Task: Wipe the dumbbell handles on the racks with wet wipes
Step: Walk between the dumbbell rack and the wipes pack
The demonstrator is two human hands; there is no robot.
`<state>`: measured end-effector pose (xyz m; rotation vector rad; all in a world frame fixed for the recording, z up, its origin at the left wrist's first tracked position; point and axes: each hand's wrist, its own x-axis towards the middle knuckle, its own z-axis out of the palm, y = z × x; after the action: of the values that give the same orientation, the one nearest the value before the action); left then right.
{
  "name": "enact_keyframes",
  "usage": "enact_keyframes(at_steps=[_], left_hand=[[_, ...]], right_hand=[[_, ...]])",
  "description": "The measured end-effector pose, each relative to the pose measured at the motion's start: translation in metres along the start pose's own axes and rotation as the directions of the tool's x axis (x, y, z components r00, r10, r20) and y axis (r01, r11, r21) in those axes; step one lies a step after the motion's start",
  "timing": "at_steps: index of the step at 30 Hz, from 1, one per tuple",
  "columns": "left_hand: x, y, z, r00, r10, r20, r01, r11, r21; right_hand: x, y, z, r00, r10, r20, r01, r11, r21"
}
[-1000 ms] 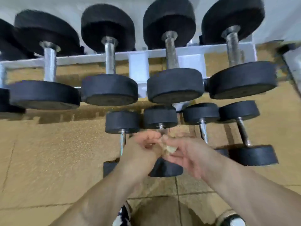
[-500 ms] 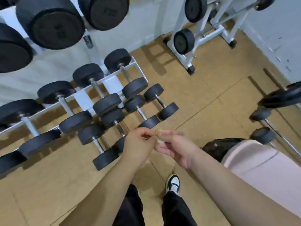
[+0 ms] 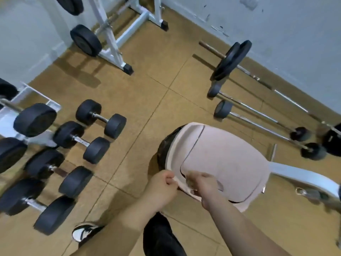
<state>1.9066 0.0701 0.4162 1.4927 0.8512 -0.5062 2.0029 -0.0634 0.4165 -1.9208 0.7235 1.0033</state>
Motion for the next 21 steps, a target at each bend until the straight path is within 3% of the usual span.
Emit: enact_keyframes(at_steps=[2, 7, 11, 16, 21], left_hand=[[0.023, 0.009, 0.045, 0.998, 0.018, 0.06, -0.026, 0.992, 0.125], [0.066, 0.021, 0.105, 0.991, -0.028, 0.129, -0.01, 0.958, 0.285], [0.081, 0.02, 0.122, 0.992, -0.04, 0.118, -0.002, 0.942, 0.336], [0.079, 0.011, 0.123, 0.995, -0.061, 0.074, 0.032, 0.938, 0.345], [0.071, 0.004, 0.116, 0.995, -0.061, 0.081, 0.035, 0.958, 0.286]], right_hand=[[0.031, 0.009, -0.046, 0.996, -0.015, -0.091, 0.005, 0.993, -0.117], [0.091, 0.031, -0.099, 0.99, -0.109, -0.092, 0.067, 0.926, -0.372], [0.129, 0.056, -0.115, 0.99, -0.125, -0.069, 0.084, 0.901, -0.426], [0.161, 0.074, -0.109, 0.988, -0.048, 0.148, 0.12, 0.84, -0.529], [0.182, 0.073, -0.095, 0.981, 0.038, 0.188, 0.117, 0.658, -0.744]])
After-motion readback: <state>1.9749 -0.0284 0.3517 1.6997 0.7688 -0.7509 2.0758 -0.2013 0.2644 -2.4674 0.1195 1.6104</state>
